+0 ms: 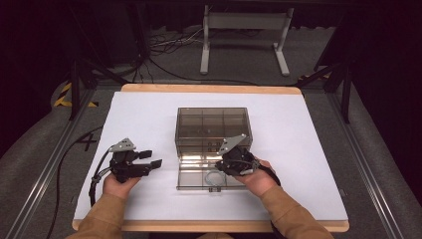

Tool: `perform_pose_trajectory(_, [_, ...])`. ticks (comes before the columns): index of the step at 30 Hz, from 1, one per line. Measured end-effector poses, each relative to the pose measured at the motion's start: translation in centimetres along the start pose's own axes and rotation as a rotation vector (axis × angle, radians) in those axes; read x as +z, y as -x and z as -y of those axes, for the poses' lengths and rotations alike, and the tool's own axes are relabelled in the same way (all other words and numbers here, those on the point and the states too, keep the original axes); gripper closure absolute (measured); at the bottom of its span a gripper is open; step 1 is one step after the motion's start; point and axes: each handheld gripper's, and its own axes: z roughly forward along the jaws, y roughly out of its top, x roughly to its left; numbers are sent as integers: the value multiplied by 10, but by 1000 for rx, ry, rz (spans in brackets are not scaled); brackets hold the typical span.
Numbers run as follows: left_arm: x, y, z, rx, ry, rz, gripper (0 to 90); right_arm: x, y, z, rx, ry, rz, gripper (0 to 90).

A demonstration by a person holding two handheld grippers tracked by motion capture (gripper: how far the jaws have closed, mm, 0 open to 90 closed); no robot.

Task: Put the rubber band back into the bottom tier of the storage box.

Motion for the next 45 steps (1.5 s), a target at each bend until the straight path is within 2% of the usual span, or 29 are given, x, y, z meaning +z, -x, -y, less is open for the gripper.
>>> perform_pose_trajectory(2, [0, 0, 0, 2, 1, -1, 376, -3, -1, 0, 2, 5, -3, 900])
perform_pose_trajectory(8, [0, 0, 0, 3, 0, -2, 376, -12, -4, 1, -10, 35, -27, 900])
perform_pose_trajectory(13, [0, 0, 0, 1, 2, -2, 376, -17, -11, 2, -47, 54, -60, 900])
perform_pose_trajectory(22, [0, 0, 0, 2, -1, 2, 376, -22, -26, 3, -130, 51, -131, 900])
perform_pose_trajectory(34, [0, 1, 0, 3, -1, -2, 377, -20, -38, 7, -189, 7, -187, 900])
perform_pose_trajectory(39, [0, 0, 0, 2, -1, -1, 376, -16, -43, 9, -218, -27, -212, 900])
perform_pose_trajectory(45, [0, 0, 0, 2, -2, 1, 376, -10, -46, 11, -229, -56, -228, 900])
